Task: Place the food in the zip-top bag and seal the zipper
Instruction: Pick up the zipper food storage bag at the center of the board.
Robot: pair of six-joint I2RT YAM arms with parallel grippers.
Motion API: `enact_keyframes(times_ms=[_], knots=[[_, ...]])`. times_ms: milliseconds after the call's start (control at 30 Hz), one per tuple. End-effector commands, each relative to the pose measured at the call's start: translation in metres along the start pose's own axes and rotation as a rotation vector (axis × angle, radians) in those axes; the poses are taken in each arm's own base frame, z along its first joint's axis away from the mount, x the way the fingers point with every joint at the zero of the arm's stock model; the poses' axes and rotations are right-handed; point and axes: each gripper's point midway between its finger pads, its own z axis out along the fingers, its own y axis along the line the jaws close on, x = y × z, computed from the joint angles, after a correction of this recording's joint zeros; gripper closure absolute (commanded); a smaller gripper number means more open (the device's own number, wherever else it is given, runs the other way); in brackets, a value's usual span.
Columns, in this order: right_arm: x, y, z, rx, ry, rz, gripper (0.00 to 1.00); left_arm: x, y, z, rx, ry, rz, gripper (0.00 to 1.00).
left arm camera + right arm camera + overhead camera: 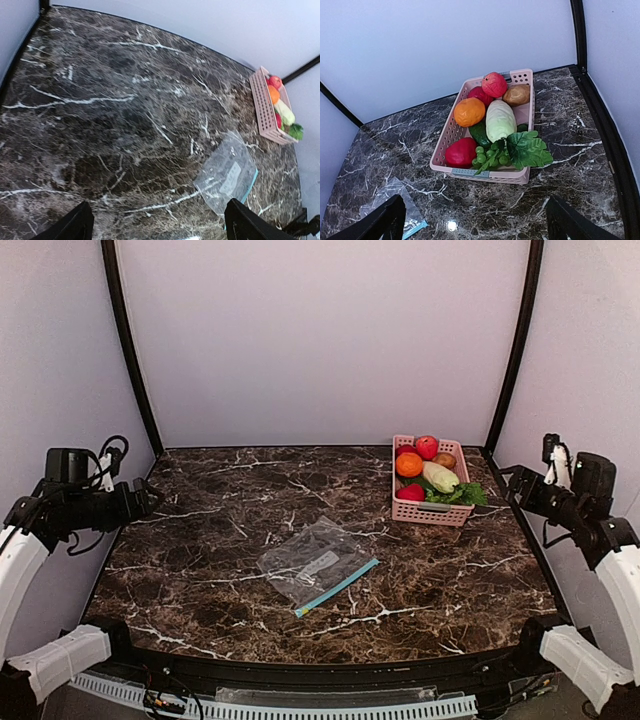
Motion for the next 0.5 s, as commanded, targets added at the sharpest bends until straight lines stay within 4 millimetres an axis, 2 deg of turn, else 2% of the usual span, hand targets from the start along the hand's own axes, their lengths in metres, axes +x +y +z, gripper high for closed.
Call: enact_keyframes(times_ms=[0,33,67,100,133,167,233,300,367,433,467], knots=[[0.007,0.024,0.01,-0.089,0.078,-0.04,0.08,0.04,-0.026,0.02,0.107,0.134,0.022,0.09],[0.013,0.028,0.016,-0.096,0.105,-0.051,0.09,0.04,-0.033,0.021,0.131,0.12,0.003,0.09],[0.019,0.033,0.021,-0.097,0.126,-0.064,0.1,0.054,-0.037,0.027,0.147,0.153,-0.01,0.09],[0.027,0.037,0.027,-0.093,0.152,-0.078,0.1,0.055,-0.04,0.03,0.158,0.14,-0.01,0.09],[0.036,0.044,0.033,-0.097,0.185,-0.095,0.11,0.07,-0.043,0.035,0.166,0.176,-0.02,0.09],[0.046,0.055,0.038,-0.113,0.221,-0.113,0.13,0.079,-0.04,0.043,0.157,0.182,-0.028,0.1],[0.06,0.069,0.046,-0.124,0.265,-0.121,0.15,0.098,-0.047,0.054,0.18,0.206,-0.056,0.12],[0.072,0.083,0.05,-0.156,0.283,-0.107,0.17,0.118,-0.057,0.064,0.23,0.224,-0.098,0.15],[0.086,0.097,0.053,-0.196,0.298,-0.099,0.18,0.143,-0.078,0.069,0.302,0.251,-0.109,0.16],[0.101,0.108,0.055,-0.225,0.328,-0.097,0.2,0.155,-0.084,0.077,0.299,0.251,-0.126,0.17],[0.11,0.112,0.056,-0.235,0.347,-0.102,0.22,0.163,-0.095,0.077,0.316,0.257,-0.11,0.17]])
